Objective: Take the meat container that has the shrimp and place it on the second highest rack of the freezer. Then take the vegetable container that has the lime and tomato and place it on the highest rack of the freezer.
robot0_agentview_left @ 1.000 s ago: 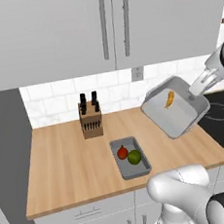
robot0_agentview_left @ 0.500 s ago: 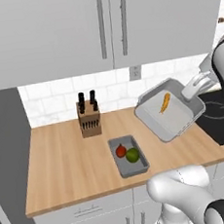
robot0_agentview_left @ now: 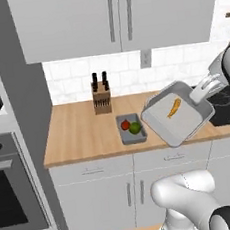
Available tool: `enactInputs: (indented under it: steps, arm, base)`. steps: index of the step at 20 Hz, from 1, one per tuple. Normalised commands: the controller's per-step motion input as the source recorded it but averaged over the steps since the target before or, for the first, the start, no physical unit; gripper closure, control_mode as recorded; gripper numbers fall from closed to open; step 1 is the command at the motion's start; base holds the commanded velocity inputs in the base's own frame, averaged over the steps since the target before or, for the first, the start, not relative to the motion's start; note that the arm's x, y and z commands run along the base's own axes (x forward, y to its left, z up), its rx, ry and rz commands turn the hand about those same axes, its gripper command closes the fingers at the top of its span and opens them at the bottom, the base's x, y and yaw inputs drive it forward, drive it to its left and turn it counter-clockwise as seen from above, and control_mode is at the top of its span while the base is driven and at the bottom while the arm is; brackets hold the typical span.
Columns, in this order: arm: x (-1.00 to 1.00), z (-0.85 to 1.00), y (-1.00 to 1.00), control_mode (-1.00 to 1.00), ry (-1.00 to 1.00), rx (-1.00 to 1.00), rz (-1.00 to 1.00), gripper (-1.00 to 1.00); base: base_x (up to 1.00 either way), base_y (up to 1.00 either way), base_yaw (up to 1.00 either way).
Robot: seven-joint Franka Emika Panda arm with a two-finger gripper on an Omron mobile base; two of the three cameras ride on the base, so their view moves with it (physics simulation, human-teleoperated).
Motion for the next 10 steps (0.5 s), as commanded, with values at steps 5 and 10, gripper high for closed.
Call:
enactInputs:
  steps: [5,10]
  arm:
    - [0.0,0.0,0.0,1.0,0.0,0.0,0.0,1.0]
    - [0.0,0.0,0.0,1.0,0.0,0.0,0.0,1.0]
  base:
    - [0.02,0.08,0.95]
    - [0.05,0.0,1.0]
